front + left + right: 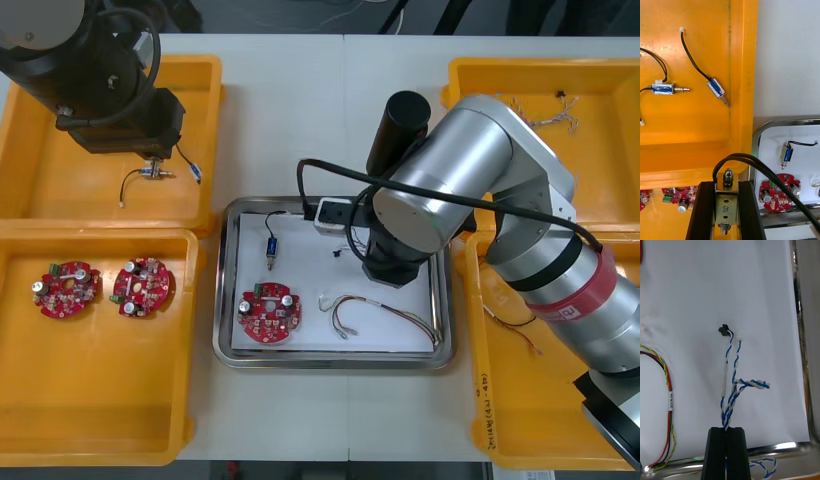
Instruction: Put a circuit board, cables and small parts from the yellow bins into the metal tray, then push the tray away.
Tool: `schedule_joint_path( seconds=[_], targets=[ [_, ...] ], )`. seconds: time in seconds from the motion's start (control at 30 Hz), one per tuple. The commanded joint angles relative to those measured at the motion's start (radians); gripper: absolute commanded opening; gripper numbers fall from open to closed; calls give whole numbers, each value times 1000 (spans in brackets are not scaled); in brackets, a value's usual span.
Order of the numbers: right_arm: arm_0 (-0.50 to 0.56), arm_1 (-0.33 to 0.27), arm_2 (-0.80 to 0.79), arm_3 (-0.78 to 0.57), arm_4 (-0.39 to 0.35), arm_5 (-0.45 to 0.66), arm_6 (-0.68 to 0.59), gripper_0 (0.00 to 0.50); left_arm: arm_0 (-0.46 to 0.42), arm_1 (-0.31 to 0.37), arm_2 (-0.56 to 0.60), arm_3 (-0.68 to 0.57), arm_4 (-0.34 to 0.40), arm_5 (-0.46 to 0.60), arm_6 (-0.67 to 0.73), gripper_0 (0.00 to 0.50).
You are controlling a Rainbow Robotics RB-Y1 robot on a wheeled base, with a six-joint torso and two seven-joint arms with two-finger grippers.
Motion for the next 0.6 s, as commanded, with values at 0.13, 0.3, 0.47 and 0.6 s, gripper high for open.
schedule_joint_path(
  seconds=[0.13,0.3,0.47,0.6],
  targets=[
    [61,23,30,-20,45,-83,54,0,1,-16,-12,-30,3,9,67,0],
    [61,23,38,30,79,-144,65,0,1,-14,-10,-30,3,9,65,0],
    [61,23,38,55,93,-187,71,0,1,-16,-10,-30,3,9,67,0],
    [63,23,38,56,93,-186,63,0,1,-16,-12,-30,3,9,68,0]
  ],
)
